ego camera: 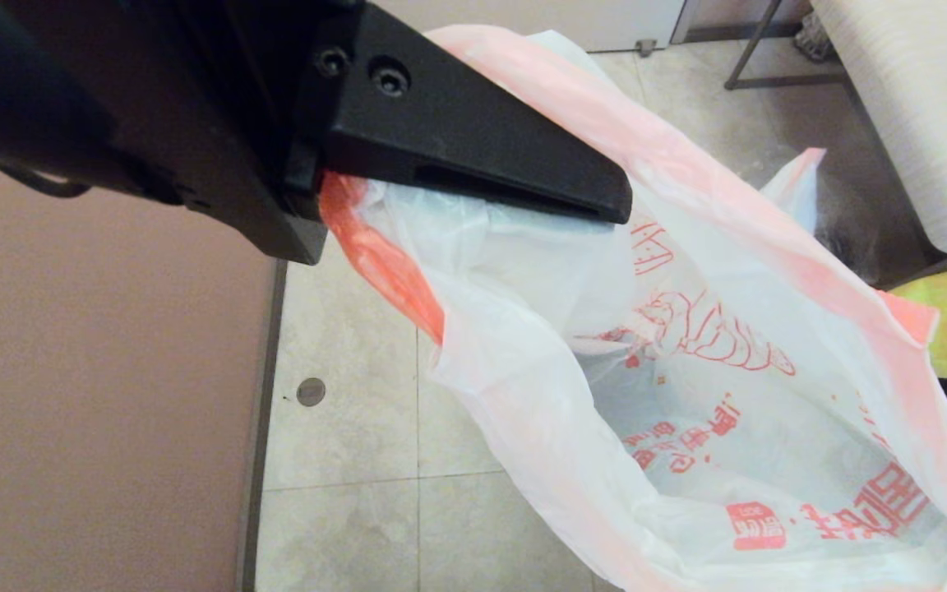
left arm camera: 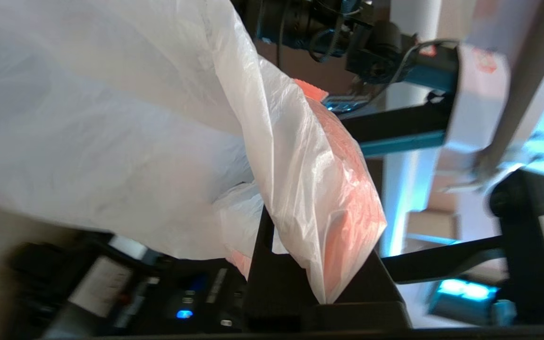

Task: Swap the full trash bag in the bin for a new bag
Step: Put the new garbage bag on the trash can

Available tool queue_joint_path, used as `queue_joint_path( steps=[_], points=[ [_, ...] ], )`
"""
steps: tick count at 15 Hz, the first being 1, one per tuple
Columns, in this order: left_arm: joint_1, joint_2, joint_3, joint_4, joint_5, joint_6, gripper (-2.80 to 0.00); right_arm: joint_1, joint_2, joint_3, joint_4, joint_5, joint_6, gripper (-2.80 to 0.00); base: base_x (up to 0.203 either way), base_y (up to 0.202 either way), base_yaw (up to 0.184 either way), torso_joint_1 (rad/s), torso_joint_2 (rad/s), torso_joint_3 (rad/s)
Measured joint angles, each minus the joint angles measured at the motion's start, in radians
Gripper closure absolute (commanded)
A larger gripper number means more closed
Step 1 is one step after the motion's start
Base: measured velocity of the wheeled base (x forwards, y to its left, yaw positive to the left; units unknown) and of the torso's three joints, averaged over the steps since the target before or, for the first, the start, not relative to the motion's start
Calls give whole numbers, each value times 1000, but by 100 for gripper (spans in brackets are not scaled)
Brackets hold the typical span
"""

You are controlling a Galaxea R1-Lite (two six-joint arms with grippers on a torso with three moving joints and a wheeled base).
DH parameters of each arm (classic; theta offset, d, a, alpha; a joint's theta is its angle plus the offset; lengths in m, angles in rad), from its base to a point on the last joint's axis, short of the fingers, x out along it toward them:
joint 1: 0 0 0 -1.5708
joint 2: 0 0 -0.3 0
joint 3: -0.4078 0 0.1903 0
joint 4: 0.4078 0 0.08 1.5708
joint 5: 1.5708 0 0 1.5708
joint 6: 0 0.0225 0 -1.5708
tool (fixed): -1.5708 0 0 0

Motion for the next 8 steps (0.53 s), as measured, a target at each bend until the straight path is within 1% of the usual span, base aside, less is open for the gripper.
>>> queue_joint_path(
  steps=[3,4,5,6,8],
  points=[
    [5,-9,0,1,-3,-109,0,-34,37,-52,0,-4,60,0,0,0,0,0,0,0],
    [14,-10,0,1,-5,-142,0,-38,49,-59,0,-4,64,0,0,0,0,0,0,0],
    [31,-12,0,2,-25,-163,0,-39,58,-62,1,-6,66,0,0,0,0,0,0,0],
    [51,-17,0,1,-65,-179,0,-41,66,-63,0,-6,66,0,0,0,0,0,0,0],
    [99,-27,0,0,-178,-203,0,-48,84,-63,1,-6,66,0,0,0,0,0,0,0]
  ],
)
